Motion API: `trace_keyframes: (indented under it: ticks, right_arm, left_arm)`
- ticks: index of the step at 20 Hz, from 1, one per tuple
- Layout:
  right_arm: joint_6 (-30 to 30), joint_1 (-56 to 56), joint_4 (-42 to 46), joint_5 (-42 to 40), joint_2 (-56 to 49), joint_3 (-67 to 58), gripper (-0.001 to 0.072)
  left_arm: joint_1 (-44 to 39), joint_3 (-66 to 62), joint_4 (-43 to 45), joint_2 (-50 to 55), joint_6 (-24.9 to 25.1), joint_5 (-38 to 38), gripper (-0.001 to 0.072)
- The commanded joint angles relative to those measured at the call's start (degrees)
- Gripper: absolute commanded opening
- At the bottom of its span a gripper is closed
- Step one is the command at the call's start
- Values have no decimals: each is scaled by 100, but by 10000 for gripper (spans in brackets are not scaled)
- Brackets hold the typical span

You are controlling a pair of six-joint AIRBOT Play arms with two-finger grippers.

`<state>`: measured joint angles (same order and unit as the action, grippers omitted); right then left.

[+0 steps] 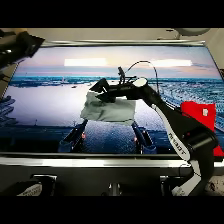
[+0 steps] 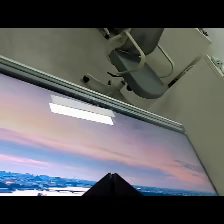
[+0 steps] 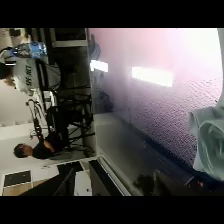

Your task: Fold the shirts.

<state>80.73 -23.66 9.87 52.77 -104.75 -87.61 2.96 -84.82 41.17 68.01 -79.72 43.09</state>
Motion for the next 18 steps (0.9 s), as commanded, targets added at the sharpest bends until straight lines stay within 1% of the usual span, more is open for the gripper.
trace_keyframes:
  ticks: [1,3,4,5,6,7,8,9,11,13,15,16,17,18]
  right_arm:
    - [-459,315,-243,713,-232,-4,506]
    - [164,1058,1176,1185,157,-4,506]
    - [527,1456,2162,1410,387,-4,509]
    - [839,1805,3318,1716,568,-4,564]
    - [1209,2057,4448,2122,649,0,567]
    - [1488,2192,5316,2476,645,35,583]
    - [1502,2214,5740,2673,608,160,639]
    - [1403,2190,5663,2643,568,350,644]
    - [1040,1974,4977,2258,369,699,666]
    - [1019,1720,4531,1897,72,776,664]
    - [868,1523,3860,1488,-144,774,655]
    - [767,1467,3574,1250,-175,774,541]
    - [697,1447,3311,1091,-166,745,305]
    - [640,1484,3080,1145,-162,616,10]
  left_arm:
    - [271,-2,616,-363,4,654,26]
    - [267,68,907,-343,4,898,26]
    - [267,149,984,-343,7,909,26]
    - [267,234,994,-343,7,903,26]
    - [267,317,994,-343,7,898,26]
    - [260,400,990,-343,7,901,26]
    - [229,485,990,-343,7,898,26]
    - [190,568,990,-341,7,896,26]
    - [109,688,990,-343,4,903,26]
    - [35,708,988,-348,2,901,26]
    - [9,708,986,-350,2,903,27]
    - [4,708,986,-350,2,901,26]
    - [7,708,986,-348,4,898,27]
    - [7,708,988,-348,7,896,27]
